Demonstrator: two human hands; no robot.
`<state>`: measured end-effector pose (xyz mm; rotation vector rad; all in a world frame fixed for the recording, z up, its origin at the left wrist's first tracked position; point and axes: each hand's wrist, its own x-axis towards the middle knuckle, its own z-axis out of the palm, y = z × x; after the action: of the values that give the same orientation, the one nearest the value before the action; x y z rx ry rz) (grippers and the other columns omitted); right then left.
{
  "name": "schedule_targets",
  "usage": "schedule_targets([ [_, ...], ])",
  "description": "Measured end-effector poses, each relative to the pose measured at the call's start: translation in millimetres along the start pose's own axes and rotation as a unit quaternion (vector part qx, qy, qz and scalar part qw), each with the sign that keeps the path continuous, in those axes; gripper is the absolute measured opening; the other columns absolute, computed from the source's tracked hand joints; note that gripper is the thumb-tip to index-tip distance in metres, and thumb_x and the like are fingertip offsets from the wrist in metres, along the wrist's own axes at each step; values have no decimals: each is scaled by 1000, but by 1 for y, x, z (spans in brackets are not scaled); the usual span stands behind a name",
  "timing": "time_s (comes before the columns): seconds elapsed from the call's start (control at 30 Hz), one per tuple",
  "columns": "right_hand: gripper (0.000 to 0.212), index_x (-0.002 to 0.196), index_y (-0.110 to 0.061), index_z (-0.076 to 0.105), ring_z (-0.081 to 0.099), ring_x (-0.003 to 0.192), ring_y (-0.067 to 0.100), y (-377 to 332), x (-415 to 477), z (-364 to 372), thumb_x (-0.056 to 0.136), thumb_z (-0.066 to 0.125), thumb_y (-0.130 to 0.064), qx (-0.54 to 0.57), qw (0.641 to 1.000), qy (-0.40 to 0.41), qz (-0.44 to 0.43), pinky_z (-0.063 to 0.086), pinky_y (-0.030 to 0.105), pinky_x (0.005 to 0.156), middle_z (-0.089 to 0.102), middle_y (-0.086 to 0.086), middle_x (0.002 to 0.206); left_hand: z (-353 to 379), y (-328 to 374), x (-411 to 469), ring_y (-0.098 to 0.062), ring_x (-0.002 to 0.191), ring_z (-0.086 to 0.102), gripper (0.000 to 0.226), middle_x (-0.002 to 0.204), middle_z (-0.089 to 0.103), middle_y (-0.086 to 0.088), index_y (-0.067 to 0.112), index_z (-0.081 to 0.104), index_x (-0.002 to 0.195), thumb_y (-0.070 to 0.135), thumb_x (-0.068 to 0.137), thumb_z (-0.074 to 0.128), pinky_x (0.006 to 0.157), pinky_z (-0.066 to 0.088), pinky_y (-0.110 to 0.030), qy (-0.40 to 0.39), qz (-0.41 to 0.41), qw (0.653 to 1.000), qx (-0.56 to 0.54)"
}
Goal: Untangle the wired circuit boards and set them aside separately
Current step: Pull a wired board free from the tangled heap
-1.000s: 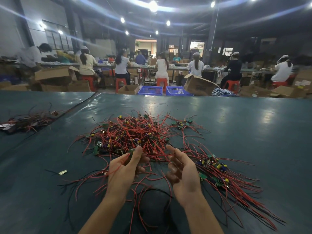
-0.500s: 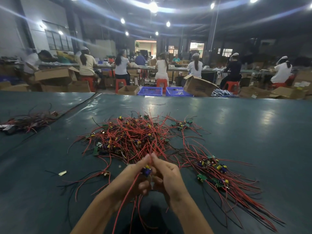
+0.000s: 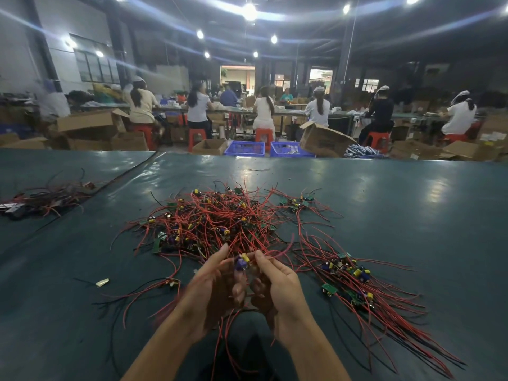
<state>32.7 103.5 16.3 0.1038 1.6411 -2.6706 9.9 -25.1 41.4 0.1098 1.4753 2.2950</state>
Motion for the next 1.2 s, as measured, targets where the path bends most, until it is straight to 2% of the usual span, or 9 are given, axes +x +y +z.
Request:
schedule_targets([
  [0.07,19,82,-14,78,69,73,28,-4,0,1,87,68,-29,10,1000,23,8,55,43,75,74,17,91,0,-6,-13,-15,44,44,33,54,48,-5,12,60,62,37,80,50,44,42,-24,-35,31,999,-15],
  [0.23,17,75,-15,79,70,67,24,-10,-4,5,78,72,-30,17,999,31,-6,57,36,65,74,14,82,-1,-12,-9,-13,49,49,12,56,53,-3,18,69,73,29,74,67,50,43,-22,-41,132,978,155],
  [0.33,14,68,-16,77,68,59,22,-11,-6,7,75,74,-28,14,999,31,-4,56,32,55,73,11,73,3,-17,-9,-14,48,53,36,52,55,-5,16,67,58,42,82,72,49,45,-20,-2,182,967,180],
  [0.43,10,65,-19,76,69,59,20,-12,-7,8,71,79,-26,17,999,43,2,54,28,50,73,10,72,8,-17,-7,-16,43,49,50,47,52,-10,7,57,49,47,78,58,48,45,-23,44,218,954,200],
  [0.57,6,70,-17,78,70,73,27,-8,-8,13,70,82,-21,15,997,75,-1,58,34,61,75,15,84,5,-21,-5,-17,53,62,44,58,65,-8,1,69,66,38,86,57,54,52,-28,78,223,948,214],
  [0.7,15,71,-13,79,69,67,23,2,-13,22,85,73,-15,12,995,98,25,55,29,56,76,15,82,-2,-25,-2,-13,55,59,49,55,62,3,12,65,66,56,87,56,59,52,-41,114,260,903,324],
  [0.87,17,73,-8,79,65,78,30,-1,-13,24,86,72,-17,13,988,139,58,56,43,76,74,18,83,-7,-28,-1,0,48,50,41,51,58,12,25,61,60,55,84,47,50,42,-21,113,329,848,400],
  [1.0,23,63,-10,78,64,53,19,-8,-12,23,83,71,-19,86,979,158,97,50,27,48,70,8,66,-4,-30,-3,-1,44,46,39,48,53,15,31,53,53,46,88,49,48,34,-15,89,349,821,444],
  [1.2,19,75,-10,71,26,32,4,-23,-2,1,91,61,-16,164,967,176,80,21,16,29,38,-6,53,6,-25,-10,-14,44,45,60,44,48,-10,5,45,47,52,84,48,53,42,-39,40,322,873,364],
])
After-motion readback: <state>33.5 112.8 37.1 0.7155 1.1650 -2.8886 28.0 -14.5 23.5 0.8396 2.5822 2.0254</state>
